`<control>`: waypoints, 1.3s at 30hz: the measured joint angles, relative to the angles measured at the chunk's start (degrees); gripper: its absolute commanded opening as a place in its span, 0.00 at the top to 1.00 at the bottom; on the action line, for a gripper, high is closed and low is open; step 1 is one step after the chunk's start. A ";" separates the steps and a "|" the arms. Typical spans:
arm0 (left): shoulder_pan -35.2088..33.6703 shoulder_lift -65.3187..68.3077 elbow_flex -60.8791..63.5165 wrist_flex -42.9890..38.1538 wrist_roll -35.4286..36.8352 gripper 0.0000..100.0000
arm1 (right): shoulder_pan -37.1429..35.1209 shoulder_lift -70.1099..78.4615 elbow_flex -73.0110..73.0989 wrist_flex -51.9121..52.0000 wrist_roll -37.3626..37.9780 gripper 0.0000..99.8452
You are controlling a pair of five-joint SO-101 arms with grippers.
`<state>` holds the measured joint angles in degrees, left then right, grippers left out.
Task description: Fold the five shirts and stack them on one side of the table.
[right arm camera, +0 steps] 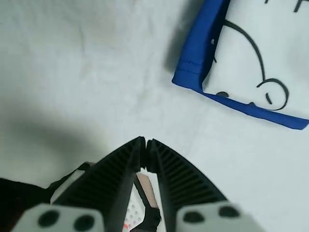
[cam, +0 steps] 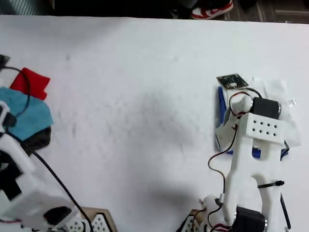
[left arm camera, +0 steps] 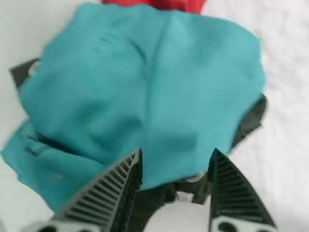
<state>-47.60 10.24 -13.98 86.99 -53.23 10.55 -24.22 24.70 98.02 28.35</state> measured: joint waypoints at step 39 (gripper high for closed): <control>32.26 3.16 -49.85 15.30 32.53 0.98 | 0.00 -12.75 3.43 0.09 0.00 0.98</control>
<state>-15.34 13.41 -63.82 102.29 -20.70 10.55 -36.97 28.13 98.11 28.35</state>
